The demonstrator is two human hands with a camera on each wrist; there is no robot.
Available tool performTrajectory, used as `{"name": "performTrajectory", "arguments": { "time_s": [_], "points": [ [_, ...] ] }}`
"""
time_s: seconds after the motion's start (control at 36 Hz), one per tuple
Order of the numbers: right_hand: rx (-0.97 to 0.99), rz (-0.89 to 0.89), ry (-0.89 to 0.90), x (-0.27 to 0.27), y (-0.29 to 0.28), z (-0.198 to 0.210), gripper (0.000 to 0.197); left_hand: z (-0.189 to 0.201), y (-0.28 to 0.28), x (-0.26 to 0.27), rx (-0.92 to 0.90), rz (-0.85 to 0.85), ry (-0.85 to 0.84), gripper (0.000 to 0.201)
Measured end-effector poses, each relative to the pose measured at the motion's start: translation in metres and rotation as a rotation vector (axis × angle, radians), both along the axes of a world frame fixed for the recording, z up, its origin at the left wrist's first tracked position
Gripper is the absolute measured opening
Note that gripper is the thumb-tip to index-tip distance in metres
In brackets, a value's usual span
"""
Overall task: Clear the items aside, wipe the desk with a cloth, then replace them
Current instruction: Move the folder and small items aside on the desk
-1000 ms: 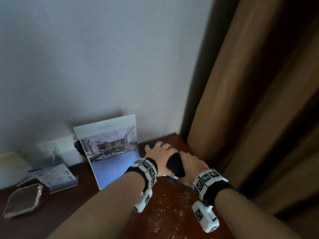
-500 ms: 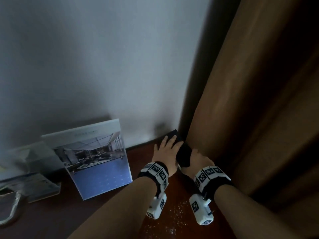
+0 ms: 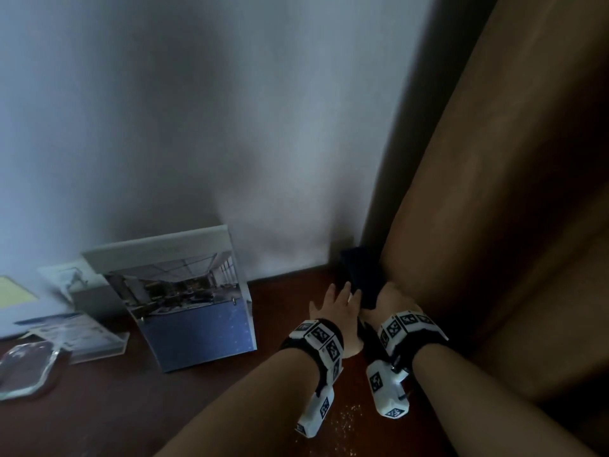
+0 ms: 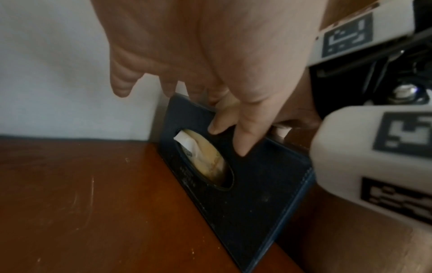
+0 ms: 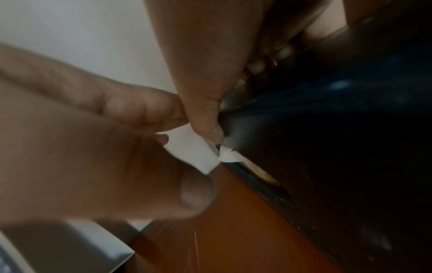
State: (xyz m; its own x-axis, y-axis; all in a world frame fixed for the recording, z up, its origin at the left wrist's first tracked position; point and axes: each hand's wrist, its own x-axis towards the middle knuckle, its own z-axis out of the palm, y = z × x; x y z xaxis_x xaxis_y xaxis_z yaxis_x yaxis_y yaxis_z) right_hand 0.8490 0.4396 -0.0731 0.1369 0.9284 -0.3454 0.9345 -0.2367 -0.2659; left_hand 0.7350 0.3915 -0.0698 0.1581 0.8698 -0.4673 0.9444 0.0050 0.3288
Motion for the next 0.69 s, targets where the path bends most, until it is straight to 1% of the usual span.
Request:
{"name": "performTrajectory", "arguments": {
  "time_s": [0.08, 0.17, 0.28, 0.42, 0.61, 0.69],
  "points": [
    [0.021, 0.013, 0.039, -0.003, 0.010, -0.009, 0.078, -0.005, 0.004, 0.004, -0.040, 0.003, -0.015, 0.095],
    [0.044, 0.027, 0.018, -0.003, 0.017, -0.016, 0.072, -0.010, 0.007, 0.006, -0.033, 0.024, -0.024, 0.095],
    [0.062, 0.052, -0.021, -0.005, 0.020, -0.013, 0.073, -0.013, 0.011, 0.008, -0.033, 0.041, -0.013, 0.095],
    [0.064, 0.095, -0.019, -0.004, 0.025, -0.015, 0.066, -0.016, 0.012, 0.011, -0.034, 0.067, -0.035, 0.092],
    [0.055, 0.094, -0.004, -0.002, 0.026, -0.014, 0.070, -0.010, 0.009, 0.011, -0.040, 0.075, -0.037, 0.092],
    [0.053, 0.103, 0.002, -0.002, 0.023, -0.015, 0.082, -0.006, 0.006, 0.006, -0.031, 0.074, -0.025, 0.096]
  ]
}}
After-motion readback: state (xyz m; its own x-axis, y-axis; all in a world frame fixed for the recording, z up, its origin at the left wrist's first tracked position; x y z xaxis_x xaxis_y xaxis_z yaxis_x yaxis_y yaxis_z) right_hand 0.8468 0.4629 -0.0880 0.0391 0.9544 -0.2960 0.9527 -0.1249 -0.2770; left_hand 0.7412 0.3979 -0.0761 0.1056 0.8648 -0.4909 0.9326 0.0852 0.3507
